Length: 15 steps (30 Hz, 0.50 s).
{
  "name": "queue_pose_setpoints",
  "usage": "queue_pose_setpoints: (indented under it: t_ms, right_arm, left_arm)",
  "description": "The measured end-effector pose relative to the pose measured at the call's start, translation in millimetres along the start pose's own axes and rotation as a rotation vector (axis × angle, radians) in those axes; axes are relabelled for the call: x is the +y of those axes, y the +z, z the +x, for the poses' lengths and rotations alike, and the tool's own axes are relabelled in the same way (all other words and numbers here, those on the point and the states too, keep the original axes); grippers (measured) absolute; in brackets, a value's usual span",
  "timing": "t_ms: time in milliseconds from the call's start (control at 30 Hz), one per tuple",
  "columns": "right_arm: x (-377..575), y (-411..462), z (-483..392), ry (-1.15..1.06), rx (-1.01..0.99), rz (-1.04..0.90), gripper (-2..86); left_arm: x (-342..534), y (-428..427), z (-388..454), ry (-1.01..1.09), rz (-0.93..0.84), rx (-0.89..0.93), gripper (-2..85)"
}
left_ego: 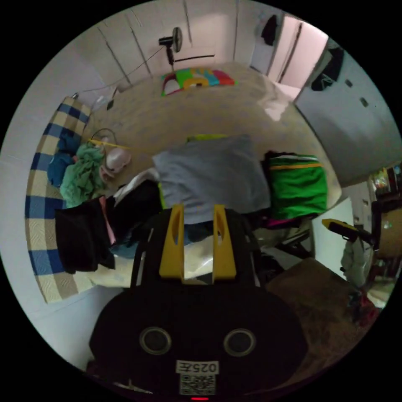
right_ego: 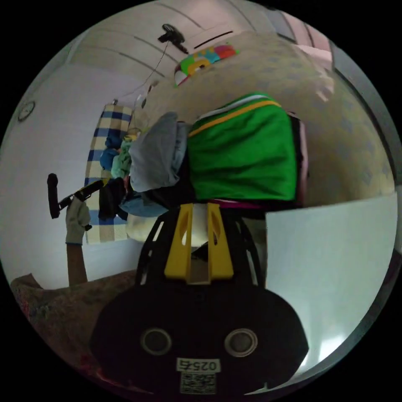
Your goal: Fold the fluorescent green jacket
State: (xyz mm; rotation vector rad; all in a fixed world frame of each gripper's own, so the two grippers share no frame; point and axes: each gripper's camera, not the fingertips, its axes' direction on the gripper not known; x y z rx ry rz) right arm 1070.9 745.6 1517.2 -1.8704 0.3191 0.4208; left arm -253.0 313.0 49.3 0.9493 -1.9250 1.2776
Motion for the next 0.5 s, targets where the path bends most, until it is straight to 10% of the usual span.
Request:
queue_pose_setpoints:
  t_ms: [500]
  right_arm:
    - [313.6, -108.2, 105.2, 0.715, 0.231, 0.337, -0.8]
  left_arm:
    - [176.9, 87.3, 490.5, 1.085, -0.183, 0.319, 0.2]
